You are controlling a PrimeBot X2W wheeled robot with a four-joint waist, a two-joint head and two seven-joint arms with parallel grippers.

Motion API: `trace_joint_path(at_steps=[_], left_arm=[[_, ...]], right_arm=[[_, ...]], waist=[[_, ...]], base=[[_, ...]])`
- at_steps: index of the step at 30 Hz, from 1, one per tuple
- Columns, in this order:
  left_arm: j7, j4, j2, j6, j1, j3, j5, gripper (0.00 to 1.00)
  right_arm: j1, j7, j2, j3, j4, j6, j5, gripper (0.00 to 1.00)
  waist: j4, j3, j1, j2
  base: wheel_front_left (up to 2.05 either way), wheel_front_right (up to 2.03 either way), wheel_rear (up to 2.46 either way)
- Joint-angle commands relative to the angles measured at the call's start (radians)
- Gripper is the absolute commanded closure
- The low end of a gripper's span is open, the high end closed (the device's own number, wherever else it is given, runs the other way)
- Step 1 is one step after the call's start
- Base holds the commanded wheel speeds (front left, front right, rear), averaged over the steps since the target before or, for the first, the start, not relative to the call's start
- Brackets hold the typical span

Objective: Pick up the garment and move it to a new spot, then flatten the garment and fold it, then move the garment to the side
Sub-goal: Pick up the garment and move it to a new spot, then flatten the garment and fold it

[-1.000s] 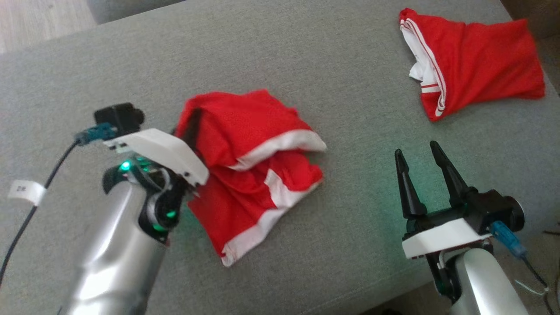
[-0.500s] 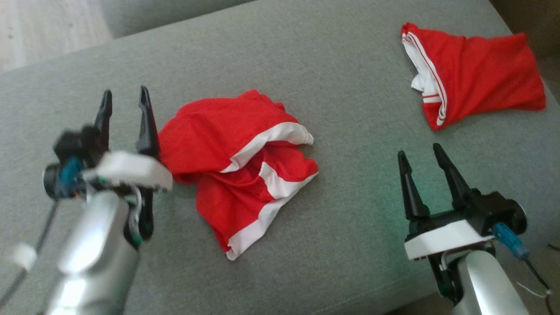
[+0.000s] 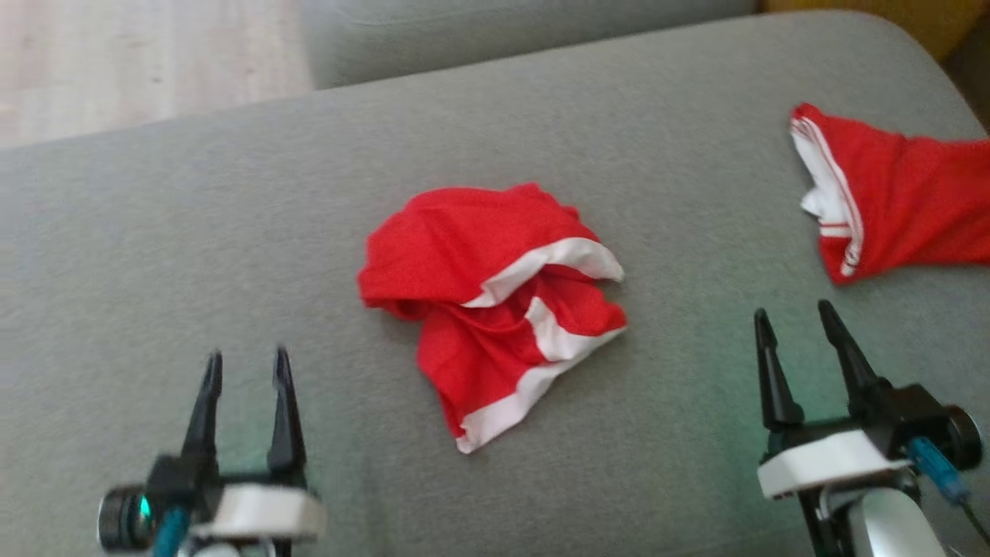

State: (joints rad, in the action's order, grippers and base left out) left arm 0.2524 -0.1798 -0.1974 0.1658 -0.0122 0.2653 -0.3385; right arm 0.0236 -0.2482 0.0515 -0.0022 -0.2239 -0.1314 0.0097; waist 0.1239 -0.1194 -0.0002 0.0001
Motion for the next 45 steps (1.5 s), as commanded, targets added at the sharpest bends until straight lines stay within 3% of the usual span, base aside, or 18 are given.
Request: trace_joint_path(at_steps=[1, 12, 28, 36, 40, 45], left_arm=[[0.009, 0.033, -0.003, -0.005, -0.018, -0.041, 0.02, 0.0], [0.009, 0.045, 0.06, -0.077, 0.148, -0.096, 0.204, 0.0], [0.009, 0.025, 0.114, -0.144, 0.177, -0.182, 0.251, 0.0], [0.009, 0.029, 0.127, -0.152, 0.177, -0.198, 0.263, 0.0], [0.009, 0.054, 0.133, -0.179, 0.131, -0.145, 0.287, 0.0], [0.009, 0.046, 0.141, -0.243, -0.004, 0.001, 0.321, 0.0]], right_arm=[[0.005, -0.014, 0.013, 0.015, 0.036, 0.001, -0.005, 0.0], [-0.086, -0.014, 0.001, -0.015, 0.002, 0.001, 0.002, 0.0], [-0.083, -0.014, -0.001, 0.007, -0.021, 0.001, 0.025, 0.0], [-0.077, -0.014, -0.001, 0.016, -0.025, 0.001, 0.024, 0.0], [-0.063, -0.014, -0.001, 0.019, -0.022, 0.001, 0.025, 0.0], [-0.043, -0.014, -0.001, 0.039, -0.028, 0.001, 0.027, 0.0]], waist=[[-0.034, 0.021, 0.0002, -0.0001], [-0.098, 0.096, 0.0002, -0.0001], [-0.116, 0.1, 0.0002, -0.0001], [-0.112, 0.098, 0.0002, -0.0001], [-0.101, 0.087, 0.0002, -0.0001], [-0.073, 0.069, 0.0002, -0.0001]], base=[[0.0, 0.0, 0.0], [0.0, 0.0, 0.0], [0.0, 0.0, 0.0], [0.0, 0.0, 0.0], [0.0, 0.0, 0.0], [0.0, 0.0, 0.0]])
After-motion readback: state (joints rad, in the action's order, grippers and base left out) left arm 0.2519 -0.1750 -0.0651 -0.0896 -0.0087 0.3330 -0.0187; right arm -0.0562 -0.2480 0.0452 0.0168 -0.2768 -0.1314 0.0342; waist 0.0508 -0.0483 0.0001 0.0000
